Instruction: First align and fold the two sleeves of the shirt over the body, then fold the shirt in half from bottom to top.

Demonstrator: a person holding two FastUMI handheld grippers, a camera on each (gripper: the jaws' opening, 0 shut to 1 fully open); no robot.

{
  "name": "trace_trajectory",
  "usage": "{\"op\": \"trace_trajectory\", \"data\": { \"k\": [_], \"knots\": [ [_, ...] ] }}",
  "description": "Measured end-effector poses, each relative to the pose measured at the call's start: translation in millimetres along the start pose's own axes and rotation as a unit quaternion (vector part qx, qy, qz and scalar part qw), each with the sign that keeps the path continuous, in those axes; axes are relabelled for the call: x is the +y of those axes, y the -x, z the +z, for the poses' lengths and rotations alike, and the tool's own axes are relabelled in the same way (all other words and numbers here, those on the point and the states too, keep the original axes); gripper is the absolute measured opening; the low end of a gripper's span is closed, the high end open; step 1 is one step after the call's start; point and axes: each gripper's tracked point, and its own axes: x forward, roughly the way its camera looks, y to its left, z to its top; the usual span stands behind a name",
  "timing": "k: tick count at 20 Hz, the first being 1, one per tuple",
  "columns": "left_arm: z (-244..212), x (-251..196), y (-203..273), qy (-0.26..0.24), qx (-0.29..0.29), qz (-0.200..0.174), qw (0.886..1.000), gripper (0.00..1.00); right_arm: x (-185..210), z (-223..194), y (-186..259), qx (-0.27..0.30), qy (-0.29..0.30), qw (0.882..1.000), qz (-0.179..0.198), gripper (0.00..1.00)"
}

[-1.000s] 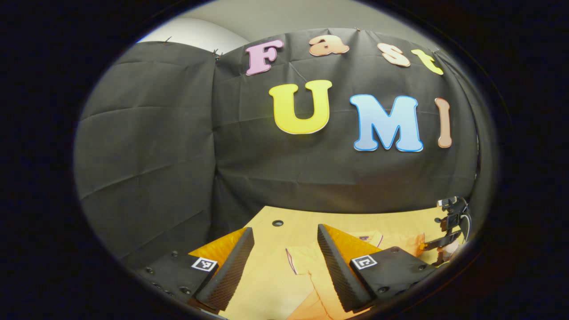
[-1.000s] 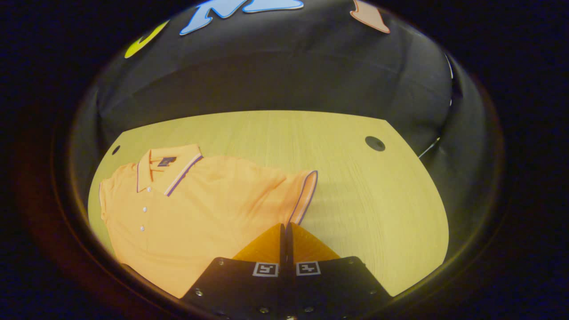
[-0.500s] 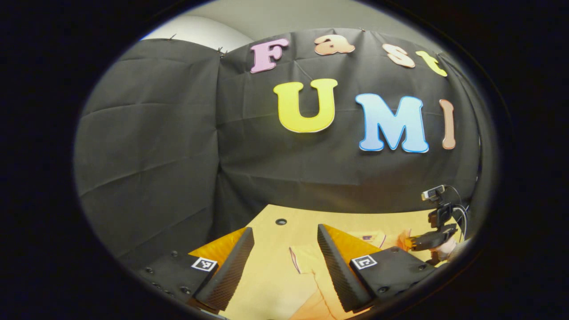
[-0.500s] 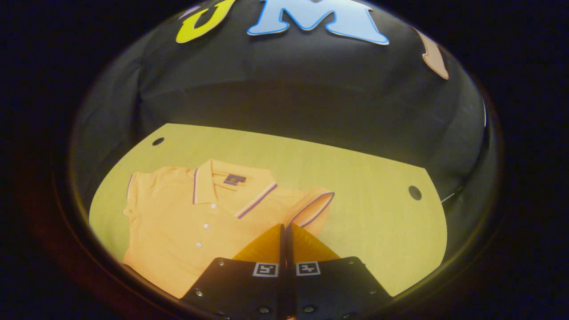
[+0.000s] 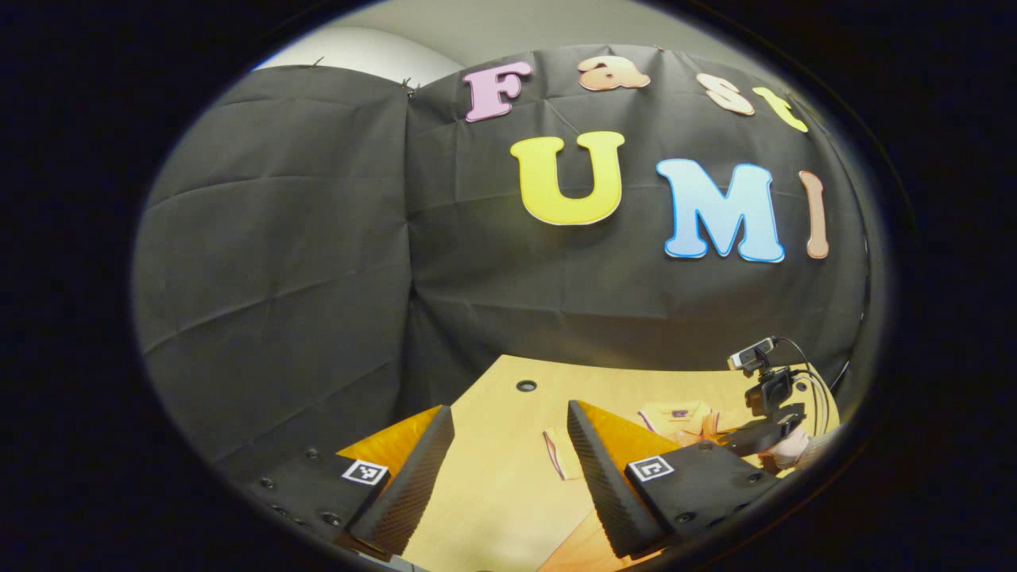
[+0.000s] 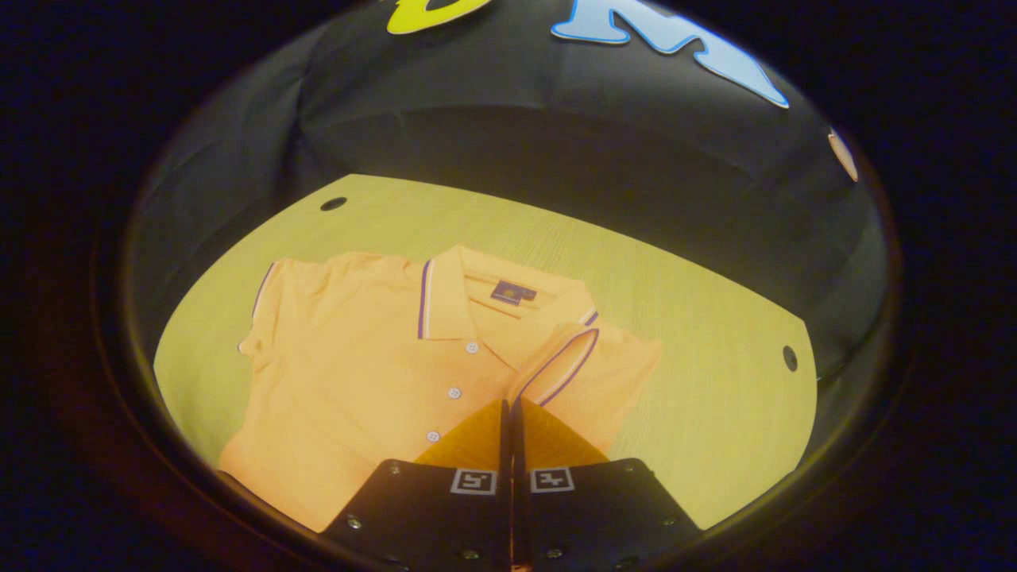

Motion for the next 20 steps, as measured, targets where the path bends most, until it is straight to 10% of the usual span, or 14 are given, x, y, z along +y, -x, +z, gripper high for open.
{"op": "trace_trajectory", "data": {
  "k": [3, 5, 7, 20],
  "knots": [
    [-2, -2, 1, 0.005, 0.006, -0.005, 1.0, 0.94, -2, 1, 6, 0.002, -0.014, 1.0, 0.007, 0.09],
    [-4, -6, 1, 0.008, 0.009, -0.011, 1.0, 0.94, -5, 3, 11, 0.0, -0.021, 1.0, 0.004, 0.42],
    [-8, -10, 0, 0.008, 0.014, -0.018, 1.0, 0.94, -11, 9, 18, -0.01, -0.026, 1.0, 0.0, 0.47],
    [-66, -49, -20, -0.004, 0.098, -0.112, 0.989, 0.94, -25, 32, 144, -0.101, -0.08, 0.992, -0.01, 0.47]
  ]
}}
